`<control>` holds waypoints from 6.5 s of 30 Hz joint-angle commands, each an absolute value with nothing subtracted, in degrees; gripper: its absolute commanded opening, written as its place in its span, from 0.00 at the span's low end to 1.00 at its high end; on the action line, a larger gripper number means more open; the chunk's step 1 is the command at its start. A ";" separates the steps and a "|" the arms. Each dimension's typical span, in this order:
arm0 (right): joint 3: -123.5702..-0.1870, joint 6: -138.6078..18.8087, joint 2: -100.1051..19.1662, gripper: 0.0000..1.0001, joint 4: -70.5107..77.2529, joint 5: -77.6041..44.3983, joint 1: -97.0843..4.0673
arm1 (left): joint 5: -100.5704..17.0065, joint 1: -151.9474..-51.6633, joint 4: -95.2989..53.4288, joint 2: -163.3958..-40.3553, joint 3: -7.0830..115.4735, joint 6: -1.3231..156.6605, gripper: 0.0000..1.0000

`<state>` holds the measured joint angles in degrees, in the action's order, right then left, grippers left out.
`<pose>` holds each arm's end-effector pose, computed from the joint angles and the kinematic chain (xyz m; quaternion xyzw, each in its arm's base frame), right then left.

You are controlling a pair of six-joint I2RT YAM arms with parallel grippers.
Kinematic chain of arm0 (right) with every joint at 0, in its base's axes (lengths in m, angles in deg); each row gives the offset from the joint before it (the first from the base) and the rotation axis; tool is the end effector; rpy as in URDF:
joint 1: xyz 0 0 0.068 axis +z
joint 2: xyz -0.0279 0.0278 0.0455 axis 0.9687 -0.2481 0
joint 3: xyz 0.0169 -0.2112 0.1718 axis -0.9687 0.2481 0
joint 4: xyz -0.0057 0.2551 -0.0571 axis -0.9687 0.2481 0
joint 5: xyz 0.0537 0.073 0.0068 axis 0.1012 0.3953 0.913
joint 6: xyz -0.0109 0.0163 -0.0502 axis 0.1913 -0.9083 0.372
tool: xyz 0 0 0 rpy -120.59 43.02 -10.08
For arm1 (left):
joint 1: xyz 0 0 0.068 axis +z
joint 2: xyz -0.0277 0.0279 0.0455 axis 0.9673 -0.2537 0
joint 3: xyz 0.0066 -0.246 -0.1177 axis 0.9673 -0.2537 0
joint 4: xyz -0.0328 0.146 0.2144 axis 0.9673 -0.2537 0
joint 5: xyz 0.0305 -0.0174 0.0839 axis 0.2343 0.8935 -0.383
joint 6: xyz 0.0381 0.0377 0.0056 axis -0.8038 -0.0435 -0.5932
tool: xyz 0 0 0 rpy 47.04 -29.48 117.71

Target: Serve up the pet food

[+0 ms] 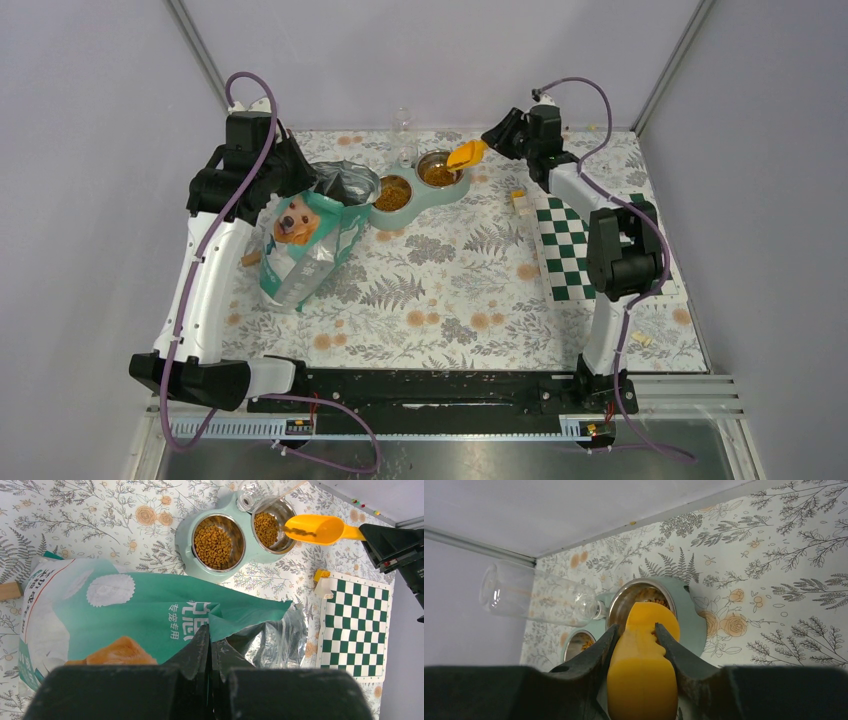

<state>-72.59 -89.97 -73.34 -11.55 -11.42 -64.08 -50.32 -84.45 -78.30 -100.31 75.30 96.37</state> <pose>0.4665 0.1035 0.2695 0.1032 0.7755 0.3329 0.5265 0.2433 -0.0391 0.4410 -0.1644 0.8750 -0.1515 0.4294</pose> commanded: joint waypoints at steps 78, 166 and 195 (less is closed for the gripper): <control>-77.75 -98.87 -72.63 0.00 -1.75 -2.21 -22.01 | -35.67 -83.87 -68.38 -98.80 72.15 103.67 0.00; -57.51 -101.17 -42.16 0.00 -16.95 -5.02 -41.93 | -48.06 -83.92 -74.06 -99.98 76.55 95.62 0.00; -60.19 -117.50 -48.86 0.00 -27.96 1.74 -40.93 | -46.42 -83.87 -76.03 -101.89 79.94 94.90 0.00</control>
<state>-60.24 -107.02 -47.07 -16.84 -1.09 -40.98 -46.19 -84.21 -80.56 -102.50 75.91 95.45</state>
